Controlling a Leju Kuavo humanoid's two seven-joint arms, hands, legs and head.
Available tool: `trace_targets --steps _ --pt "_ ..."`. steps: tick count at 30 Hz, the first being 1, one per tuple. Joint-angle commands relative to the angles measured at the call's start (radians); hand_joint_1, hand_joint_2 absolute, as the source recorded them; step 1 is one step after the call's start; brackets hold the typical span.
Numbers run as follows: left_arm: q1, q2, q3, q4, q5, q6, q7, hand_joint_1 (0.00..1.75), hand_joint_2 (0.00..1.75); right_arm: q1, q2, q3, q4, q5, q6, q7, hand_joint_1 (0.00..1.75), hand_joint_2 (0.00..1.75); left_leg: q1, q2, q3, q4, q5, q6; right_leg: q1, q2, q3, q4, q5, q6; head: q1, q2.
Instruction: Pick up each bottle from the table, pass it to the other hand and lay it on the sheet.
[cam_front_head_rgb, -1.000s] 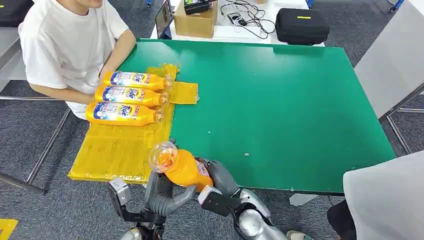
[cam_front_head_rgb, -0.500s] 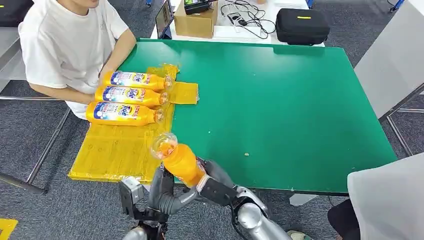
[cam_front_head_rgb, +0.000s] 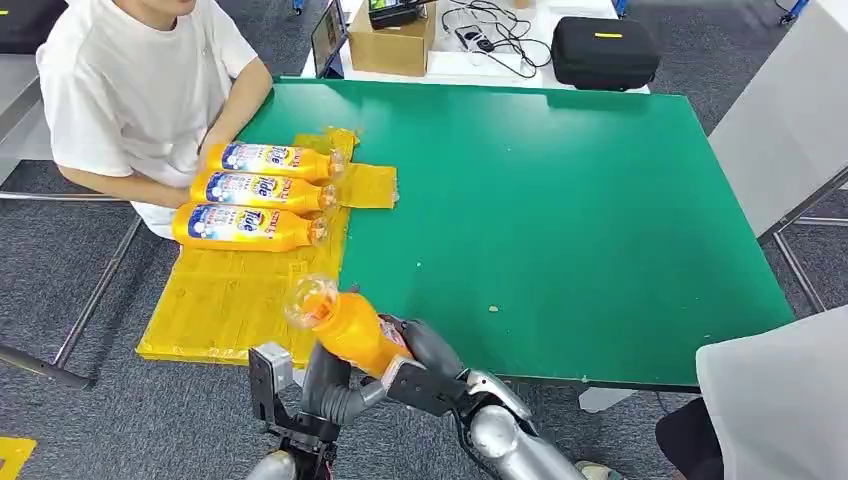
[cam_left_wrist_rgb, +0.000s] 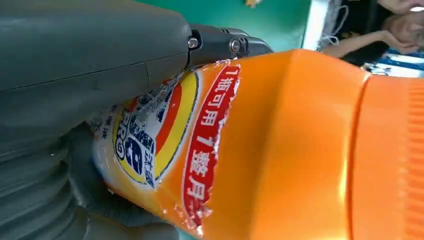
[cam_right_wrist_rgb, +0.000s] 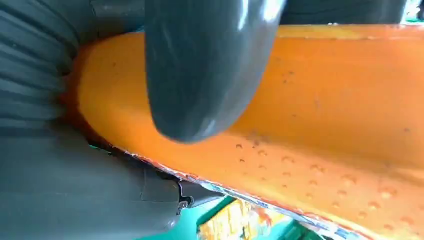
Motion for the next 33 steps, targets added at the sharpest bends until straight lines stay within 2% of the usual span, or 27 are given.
trace_targets --steps 1,3,4,6,7,8,9,10,12,13,19,20,21,22,23,25,26,28,31,32,33 --pt "-0.03 -0.011 0.016 0.067 0.078 -0.045 0.035 0.0 1.75 -0.109 -0.046 0.179 0.102 0.033 0.08 -0.008 1.75 1.75 0.0 0.002 0.007 -0.001 -0.003 0.0 0.0 0.001 0.007 -0.001 -0.002 -0.001 0.0 0.0" --pt "-0.03 -0.019 0.03 0.061 0.108 -0.054 0.046 0.0 1.75 -0.131 -0.051 0.217 0.124 0.051 0.09 -0.004 1.75 1.75 0.0 0.002 0.012 -0.001 -0.005 -0.001 0.001 0.001 0.012 -0.001 -0.004 -0.002 0.0 0.0" --pt "-0.031 -0.02 0.032 0.061 0.112 -0.056 0.049 0.0 1.75 -0.138 -0.053 0.229 0.13 0.056 0.099 -0.004 1.75 1.75 0.0 0.001 0.007 -0.001 -0.002 0.0 0.001 0.0 0.007 -0.001 -0.002 -0.001 0.0 0.0" --pt "-0.038 -0.027 0.041 0.067 0.133 -0.063 0.061 0.0 1.75 -0.157 -0.056 0.26 0.152 0.053 0.132 -0.016 1.75 1.75 0.0 0.001 0.012 -0.001 -0.005 -0.001 0.001 -0.001 0.012 -0.001 -0.005 -0.002 0.0 0.0" --pt "-0.042 -0.031 0.046 0.068 0.146 -0.068 0.067 0.0 1.75 -0.162 -0.053 0.269 0.159 0.046 0.139 -0.025 1.73 1.75 0.0 0.001 0.007 -0.001 -0.002 0.0 0.0 0.0 0.007 -0.001 -0.002 -0.001 0.0 0.0" --pt "-0.043 -0.034 0.048 0.066 0.154 -0.071 0.068 0.0 1.75 -0.166 -0.052 0.275 0.162 0.039 0.147 -0.026 1.66 1.75 0.0 0.001 0.013 -0.001 -0.005 0.0 0.001 0.0 0.012 -0.001 -0.004 -0.002 0.0 0.0" --pt "-0.043 -0.036 0.053 0.062 0.165 -0.074 0.071 0.0 1.75 -0.173 -0.052 0.284 0.166 0.04 0.151 -0.025 1.55 1.75 0.0 0.0 0.007 -0.001 -0.002 0.0 0.0 -0.001 0.007 -0.001 -0.002 -0.001 0.0 0.0" --pt "-0.043 -0.038 0.055 0.058 0.17 -0.075 0.073 0.0 1.75 -0.177 -0.051 0.291 0.17 0.039 0.154 -0.024 1.48 1.75 0.0 0.0 0.01 -0.001 -0.004 -0.001 0.001 -0.001 0.01 -0.001 -0.004 -0.002 0.0 0.0" --pt "-0.043 -0.038 0.055 0.058 0.17 -0.075 0.073 0.0 1.75 -0.177 -0.051 0.291 0.17 0.039 0.154 -0.024 1.48 1.75 0.001 -0.001 0.005 -0.001 -0.001 0.0 0.001 -0.002 0.005 -0.001 -0.002 -0.001 0.0 0.0" --pt "-0.043 -0.038 0.055 0.058 0.17 -0.075 0.073 0.0 1.75 -0.177 -0.051 0.291 0.17 0.039 0.154 -0.024 1.48 1.75 0.0 -0.001 0.009 -0.001 -0.003 -0.001 0.001 -0.002 0.01 -0.001 -0.004 -0.002 0.0 0.0" --pt "-0.043 -0.038 0.055 0.058 0.17 -0.075 0.073 0.0 1.75 -0.177 -0.051 0.291 0.17 0.039 0.154 -0.024 1.48 1.75 0.0 -0.001 0.005 -0.001 -0.001 0.0 0.001 -0.002 0.005 -0.002 -0.002 -0.001 0.0 0.0" --pt "-0.043 -0.038 0.055 0.058 0.17 -0.075 0.073 0.0 1.75 -0.177 -0.051 0.291 0.17 0.039 0.154 -0.024 1.48 1.75 0.0 -0.002 0.01 -0.001 -0.004 -0.001 0.001 -0.003 0.011 -0.001 -0.005 -0.002 0.0 0.0" --pt "-0.04 -0.041 0.058 0.052 0.178 -0.076 0.07 0.05 1.75 -0.177 -0.05 0.295 0.172 0.029 0.164 -0.026 1.38 1.75 0.0 -0.002 0.009 -0.001 -0.003 0.0 0.001 -0.003 0.009 -0.001 -0.004 -0.001 0.0 0.0" --pt "-0.039 -0.044 0.062 0.043 0.183 -0.076 0.065 1.2 1.75 -0.173 -0.045 0.296 0.174 0.019 0.166 -0.027 0.73 1.75 0.0 -0.002 0.006 -0.002 -0.001 0.0 0.001 -0.003 0.006 -0.002 -0.002 -0.001 0.0 0.0" --pt "-0.038 -0.046 0.065 0.038 0.188 -0.075 0.06 1.75 1.75 -0.17 -0.041 0.295 0.173 0.015 0.162 -0.028 0.0 1.75 0.0 -0.002 0.01 -0.001 -0.003 -0.001 0.001 -0.003 0.011 -0.001 -0.004 -0.002 0.0 0.0" --pt "-0.024 -0.048 0.084 0.007 0.215 -0.075 0.05 1.75 1.75 -0.145 -0.022 0.272 0.162 -0.009 0.131 -0.026 0.0 1.75 0.001 -0.001 0.004 -0.001 -0.001 0.0 0.001 -0.002 0.004 -0.001 -0.002 -0.001 0.0 0.0" --pt "-0.02 -0.048 0.088 -0.004 0.221 -0.073 0.048 1.75 1.75 -0.14 -0.019 0.268 0.156 -0.016 0.125 -0.023 0.0 1.75 0.001 -0.001 0.01 -0.001 -0.003 -0.001 0.001 -0.003 0.01 -0.001 -0.004 -0.002 0.0 0.0" --pt "-0.009 -0.056 0.113 -0.025 0.247 -0.053 0.05 1.75 1.75 -0.126 -0.009 0.247 0.143 -0.037 0.104 -0.018 0.0 1.75 0.001 -0.001 0.005 -0.001 -0.002 -0.001 0.001 -0.002 0.005 -0.001 -0.002 -0.001 0.0 0.0" --pt "0.017 -0.106 0.145 -0.06 0.258 0.032 0.066 1.75 1.75 -0.105 0.006 0.223 0.139 -0.046 0.063 -0.018 0.0 1.75 0.001 0.0 0.01 0.0 -0.005 -0.001 0.001 -0.002 0.01 0.0 -0.005 -0.002 0.0 0.0" --pt "0.016 -0.118 0.155 -0.072 0.245 0.09 0.067 1.75 1.75 -0.1 0.019 0.215 0.146 -0.045 0.04 -0.02 0.0 0.0 0.001 0.0 0.007 0.0 -0.003 -0.001 0.001 -0.001 0.007 0.0 -0.004 -0.001 0.0 0.0" --pt "0.009 -0.13 0.172 -0.074 0.245 0.134 0.065 1.75 1.75 -0.093 0.032 0.206 0.15 -0.052 0.026 -0.022 0.0 0.0 0.001 -0.001 0.005 0.0 -0.002 0.0 0.001 -0.002 0.005 -0.001 -0.002 -0.001 0.0 0.0"
